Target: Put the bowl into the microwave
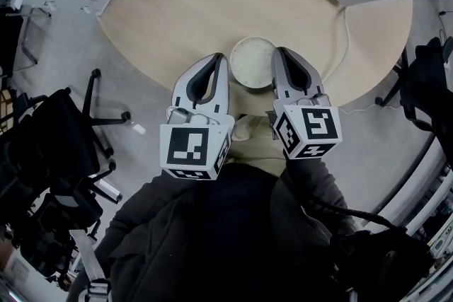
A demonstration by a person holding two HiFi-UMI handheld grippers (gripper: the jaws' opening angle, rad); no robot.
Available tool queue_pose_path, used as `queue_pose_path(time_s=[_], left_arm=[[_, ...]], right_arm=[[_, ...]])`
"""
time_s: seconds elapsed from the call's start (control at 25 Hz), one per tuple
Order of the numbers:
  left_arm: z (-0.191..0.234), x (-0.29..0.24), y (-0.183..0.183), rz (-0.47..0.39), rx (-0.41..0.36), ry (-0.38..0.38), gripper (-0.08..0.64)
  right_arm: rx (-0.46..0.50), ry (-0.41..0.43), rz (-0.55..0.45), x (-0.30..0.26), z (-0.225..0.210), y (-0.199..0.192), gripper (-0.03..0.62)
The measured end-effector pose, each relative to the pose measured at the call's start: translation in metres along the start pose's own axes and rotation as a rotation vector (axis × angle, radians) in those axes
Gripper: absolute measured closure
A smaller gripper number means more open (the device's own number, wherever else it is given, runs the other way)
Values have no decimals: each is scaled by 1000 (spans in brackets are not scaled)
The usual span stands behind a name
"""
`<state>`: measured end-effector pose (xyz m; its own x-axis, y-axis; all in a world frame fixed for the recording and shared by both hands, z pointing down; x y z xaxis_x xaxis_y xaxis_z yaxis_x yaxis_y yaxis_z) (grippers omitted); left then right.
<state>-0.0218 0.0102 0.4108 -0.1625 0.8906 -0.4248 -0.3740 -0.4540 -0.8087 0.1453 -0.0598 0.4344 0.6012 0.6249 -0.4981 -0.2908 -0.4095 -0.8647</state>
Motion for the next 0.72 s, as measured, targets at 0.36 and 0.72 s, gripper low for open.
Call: queue_pose_path(time_s=[0.36, 0.72], left_arm=[[-10, -4, -3, 95, 51, -38, 491], [-3, -23, -7, 175, 61, -24, 545]], right_arm=[[-15, -7, 6, 0, 0, 0, 574], [-35, -4, -24, -2, -3, 1, 574]])
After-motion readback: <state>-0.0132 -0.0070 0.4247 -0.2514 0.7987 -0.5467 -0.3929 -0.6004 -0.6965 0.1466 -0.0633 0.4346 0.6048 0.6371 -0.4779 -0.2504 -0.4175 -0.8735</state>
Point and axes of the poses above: the fingertips, and each gripper's own axes: x backward along the fingers, z to its left, y out of its top, the point moved 9 cm from there along x, backward along the fingers, and after that the axes turned 11 degrees about x, right-handed, at the moved point
